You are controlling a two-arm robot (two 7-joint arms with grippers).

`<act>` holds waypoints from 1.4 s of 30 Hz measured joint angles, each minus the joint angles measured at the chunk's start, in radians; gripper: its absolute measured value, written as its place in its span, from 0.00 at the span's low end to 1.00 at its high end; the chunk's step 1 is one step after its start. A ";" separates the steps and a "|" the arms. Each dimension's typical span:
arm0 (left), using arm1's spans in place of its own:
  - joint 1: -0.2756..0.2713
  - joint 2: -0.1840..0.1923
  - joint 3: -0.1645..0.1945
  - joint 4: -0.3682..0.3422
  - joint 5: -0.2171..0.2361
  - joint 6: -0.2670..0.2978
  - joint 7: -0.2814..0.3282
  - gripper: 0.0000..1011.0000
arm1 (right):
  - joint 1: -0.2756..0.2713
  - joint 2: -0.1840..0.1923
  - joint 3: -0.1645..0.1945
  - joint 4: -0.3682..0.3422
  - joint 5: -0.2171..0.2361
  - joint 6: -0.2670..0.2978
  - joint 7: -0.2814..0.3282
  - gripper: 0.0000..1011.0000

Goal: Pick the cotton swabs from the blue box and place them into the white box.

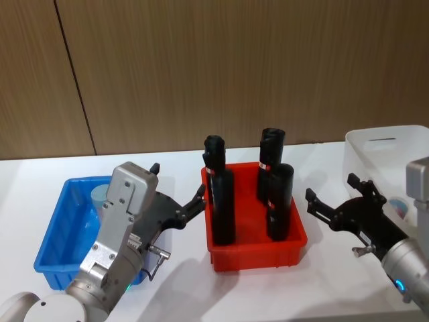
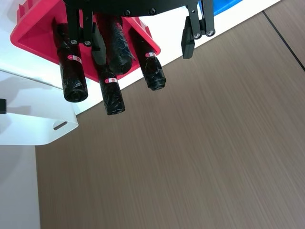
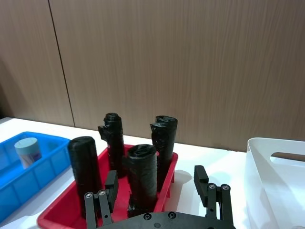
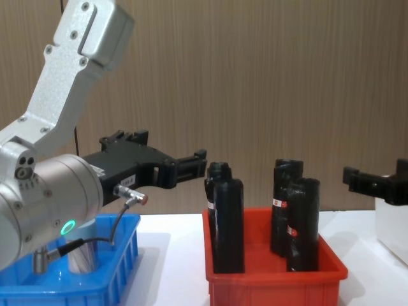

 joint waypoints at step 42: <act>0.000 0.000 0.000 0.000 0.000 0.000 0.000 0.99 | 0.375 -0.100 0.002 0.579 0.066 -0.130 0.393 0.99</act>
